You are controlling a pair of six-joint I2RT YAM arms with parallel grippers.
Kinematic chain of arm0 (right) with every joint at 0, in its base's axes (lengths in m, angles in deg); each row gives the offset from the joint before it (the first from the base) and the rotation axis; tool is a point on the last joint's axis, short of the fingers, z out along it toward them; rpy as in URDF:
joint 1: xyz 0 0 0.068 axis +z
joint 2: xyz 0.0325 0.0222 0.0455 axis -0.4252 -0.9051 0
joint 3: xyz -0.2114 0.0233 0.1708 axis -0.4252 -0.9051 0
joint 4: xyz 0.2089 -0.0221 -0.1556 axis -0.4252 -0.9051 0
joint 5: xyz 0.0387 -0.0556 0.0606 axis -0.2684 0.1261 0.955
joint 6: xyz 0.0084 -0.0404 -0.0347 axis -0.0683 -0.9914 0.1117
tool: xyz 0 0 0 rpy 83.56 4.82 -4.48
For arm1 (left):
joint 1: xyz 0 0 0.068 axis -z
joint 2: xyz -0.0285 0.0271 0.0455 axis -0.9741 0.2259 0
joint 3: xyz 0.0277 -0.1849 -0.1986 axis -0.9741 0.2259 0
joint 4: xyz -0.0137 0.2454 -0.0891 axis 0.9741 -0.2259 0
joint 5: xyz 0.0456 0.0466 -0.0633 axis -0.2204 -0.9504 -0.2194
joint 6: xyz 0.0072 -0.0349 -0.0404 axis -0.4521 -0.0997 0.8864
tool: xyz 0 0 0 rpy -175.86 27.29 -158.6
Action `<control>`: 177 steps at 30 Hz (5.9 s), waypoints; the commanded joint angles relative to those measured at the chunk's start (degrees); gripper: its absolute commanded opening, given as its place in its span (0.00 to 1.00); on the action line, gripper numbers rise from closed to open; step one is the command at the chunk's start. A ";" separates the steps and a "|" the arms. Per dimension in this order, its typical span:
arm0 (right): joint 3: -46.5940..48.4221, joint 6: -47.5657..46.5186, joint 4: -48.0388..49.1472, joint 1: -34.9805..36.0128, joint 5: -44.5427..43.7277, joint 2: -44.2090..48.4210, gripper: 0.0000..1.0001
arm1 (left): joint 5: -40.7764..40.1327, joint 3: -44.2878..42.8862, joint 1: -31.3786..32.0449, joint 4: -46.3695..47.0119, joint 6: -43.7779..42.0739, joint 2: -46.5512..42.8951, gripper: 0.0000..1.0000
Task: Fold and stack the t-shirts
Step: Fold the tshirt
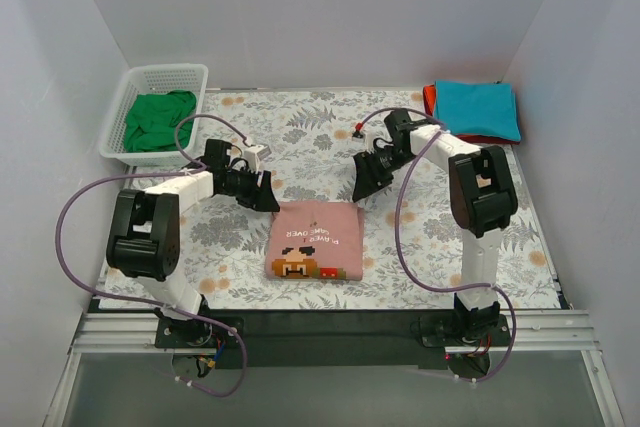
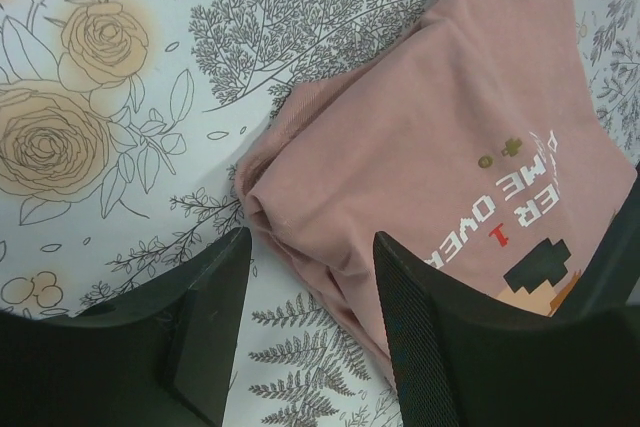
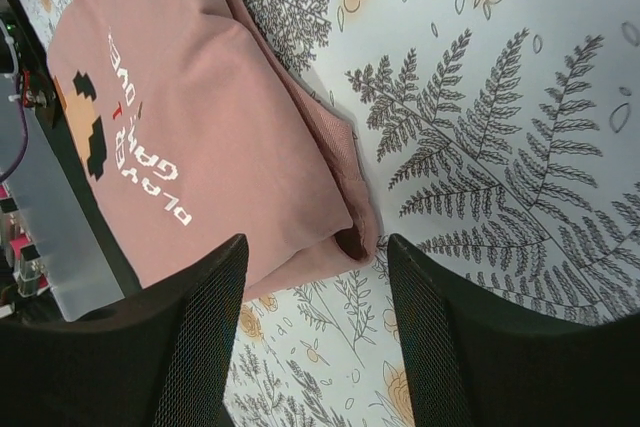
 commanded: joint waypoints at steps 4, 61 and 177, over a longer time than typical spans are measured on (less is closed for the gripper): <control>-1.77 0.72 1.02 1.19 2.73 -1.62 0.63 | 0.24 -2.47 -0.01 1.22 4.52 2.82 0.51; -2.37 6.25 3.57 -4.61 -5.98 10.15 0.58 | 3.57 -1.77 -4.49 3.60 15.33 -3.41 0.47; 9.03 31.83 32.65 -0.39 14.34 -14.53 0.01 | 7.12 -9.31 -2.47 48.43 62.01 23.73 0.15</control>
